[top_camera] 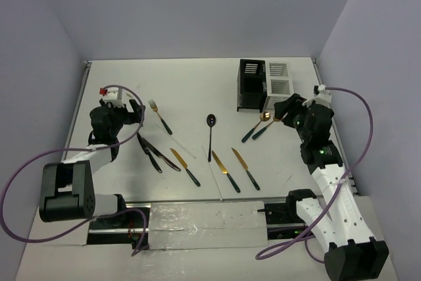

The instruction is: Sort the eating utensils into containers

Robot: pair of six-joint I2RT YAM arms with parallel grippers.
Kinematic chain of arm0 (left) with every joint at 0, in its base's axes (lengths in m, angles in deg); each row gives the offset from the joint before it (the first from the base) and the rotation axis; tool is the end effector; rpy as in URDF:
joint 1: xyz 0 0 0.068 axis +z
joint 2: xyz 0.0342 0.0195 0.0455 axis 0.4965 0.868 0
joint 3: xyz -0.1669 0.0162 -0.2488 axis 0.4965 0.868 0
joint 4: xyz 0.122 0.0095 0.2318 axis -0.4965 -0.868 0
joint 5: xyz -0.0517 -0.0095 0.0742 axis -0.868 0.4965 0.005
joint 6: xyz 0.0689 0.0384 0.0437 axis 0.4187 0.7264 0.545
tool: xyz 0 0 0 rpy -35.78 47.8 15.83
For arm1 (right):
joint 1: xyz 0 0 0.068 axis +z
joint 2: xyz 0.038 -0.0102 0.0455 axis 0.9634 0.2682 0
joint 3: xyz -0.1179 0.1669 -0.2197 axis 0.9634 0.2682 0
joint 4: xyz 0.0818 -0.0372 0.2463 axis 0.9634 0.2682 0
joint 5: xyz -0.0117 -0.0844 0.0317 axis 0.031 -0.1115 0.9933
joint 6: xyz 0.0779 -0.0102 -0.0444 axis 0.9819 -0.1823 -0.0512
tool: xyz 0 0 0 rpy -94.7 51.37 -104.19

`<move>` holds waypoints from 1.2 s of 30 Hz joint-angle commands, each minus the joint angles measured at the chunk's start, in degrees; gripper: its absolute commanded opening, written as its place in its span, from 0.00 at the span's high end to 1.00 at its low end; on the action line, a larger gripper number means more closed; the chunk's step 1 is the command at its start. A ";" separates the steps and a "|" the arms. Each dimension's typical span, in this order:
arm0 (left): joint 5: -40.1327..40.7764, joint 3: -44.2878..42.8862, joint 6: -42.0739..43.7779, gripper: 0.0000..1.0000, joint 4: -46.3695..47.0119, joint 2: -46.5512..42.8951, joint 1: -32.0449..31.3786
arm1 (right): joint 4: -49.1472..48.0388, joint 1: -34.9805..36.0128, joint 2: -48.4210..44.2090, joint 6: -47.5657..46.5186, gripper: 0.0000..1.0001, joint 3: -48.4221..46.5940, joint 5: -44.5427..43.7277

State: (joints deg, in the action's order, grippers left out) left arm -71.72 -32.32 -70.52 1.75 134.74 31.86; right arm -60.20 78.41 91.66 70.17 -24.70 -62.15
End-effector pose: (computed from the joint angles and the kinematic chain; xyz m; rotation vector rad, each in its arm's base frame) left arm 0.3052 -0.0094 0.2197 0.0201 1.7660 -0.3115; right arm 0.2050 0.0164 0.3196 0.3230 1.7933 0.3929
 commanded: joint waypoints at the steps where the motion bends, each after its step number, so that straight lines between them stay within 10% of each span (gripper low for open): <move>1: -4.24 -0.13 -0.34 0.04 3.69 -2.57 0.46 | 5.50 -0.19 3.42 8.50 0.41 -0.48 -3.00; 4: -5.12 0.57 -0.43 0.04 4.91 -3.54 0.46 | 8.58 -0.19 12.89 10.36 0.56 -2.67 -2.86; 18: -5.47 -0.13 0.54 0.04 3.60 -3.28 0.46 | 10.08 3.68 45.52 10.98 0.46 -12.78 -7.16; 36: -2.14 1.19 1.24 0.04 4.74 -5.83 0.46 | 20.18 4.38 57.59 7.82 0.56 -21.14 -13.58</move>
State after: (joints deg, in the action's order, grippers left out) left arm -75.26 -30.81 -70.00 3.62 130.00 32.01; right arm -43.96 82.24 148.27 79.81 -44.24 -74.08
